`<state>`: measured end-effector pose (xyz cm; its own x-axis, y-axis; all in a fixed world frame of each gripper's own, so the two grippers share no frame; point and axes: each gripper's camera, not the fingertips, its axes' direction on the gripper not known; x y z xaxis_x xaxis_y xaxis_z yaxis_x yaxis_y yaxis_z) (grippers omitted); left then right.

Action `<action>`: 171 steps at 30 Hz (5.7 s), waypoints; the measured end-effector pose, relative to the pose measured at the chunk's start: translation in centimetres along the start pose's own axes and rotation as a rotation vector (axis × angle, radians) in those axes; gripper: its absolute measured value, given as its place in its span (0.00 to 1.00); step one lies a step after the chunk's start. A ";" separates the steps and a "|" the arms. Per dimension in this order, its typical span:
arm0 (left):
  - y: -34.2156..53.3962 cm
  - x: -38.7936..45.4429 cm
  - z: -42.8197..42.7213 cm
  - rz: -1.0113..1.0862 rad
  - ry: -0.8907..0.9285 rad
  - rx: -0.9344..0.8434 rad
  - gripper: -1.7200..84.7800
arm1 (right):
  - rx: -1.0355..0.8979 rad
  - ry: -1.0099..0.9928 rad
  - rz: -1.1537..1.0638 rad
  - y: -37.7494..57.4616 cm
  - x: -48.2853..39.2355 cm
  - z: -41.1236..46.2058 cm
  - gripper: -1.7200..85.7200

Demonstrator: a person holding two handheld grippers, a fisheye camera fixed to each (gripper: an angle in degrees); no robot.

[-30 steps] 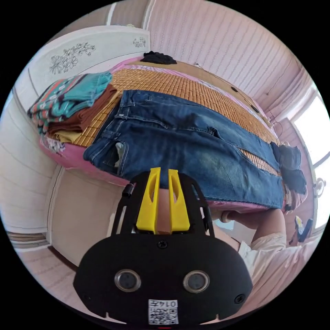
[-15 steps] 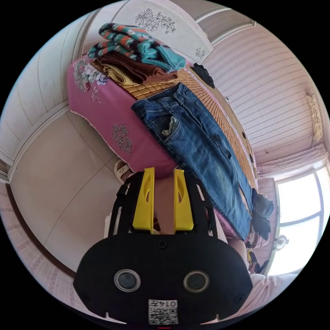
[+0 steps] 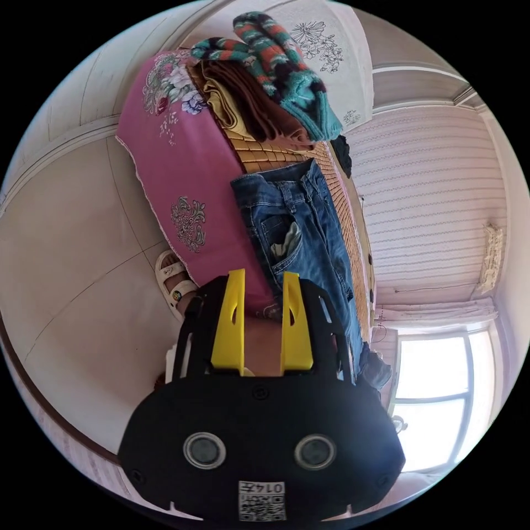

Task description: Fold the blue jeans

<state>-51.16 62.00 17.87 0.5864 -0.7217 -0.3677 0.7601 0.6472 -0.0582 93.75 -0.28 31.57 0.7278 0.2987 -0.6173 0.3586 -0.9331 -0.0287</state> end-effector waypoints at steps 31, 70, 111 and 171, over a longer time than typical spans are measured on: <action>-2.7 8.3 -1.4 0.221 -0.065 -0.048 0.01 | -0.051 -0.001 -0.163 -10.7 -2.2 3.4 0.02; 3.8 44.9 21.9 1.201 -0.705 -0.421 0.02 | -0.105 0.285 -0.340 -26.6 -25.0 22.0 0.12; 23.2 69.5 31.1 1.696 -0.560 -0.705 0.01 | 0.059 0.243 -0.530 -18.1 -17.2 7.4 0.06; 13.2 52.0 20.2 1.217 -0.203 -0.472 0.01 | -0.045 0.537 -0.299 -7.9 -28.1 -5.1 0.03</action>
<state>-4.93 28.03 16.74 0.8834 0.3811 -0.2726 -0.4247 0.8971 -0.1222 73.42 -0.32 53.14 0.7804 0.6164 -0.1050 0.6086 -0.7873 -0.0987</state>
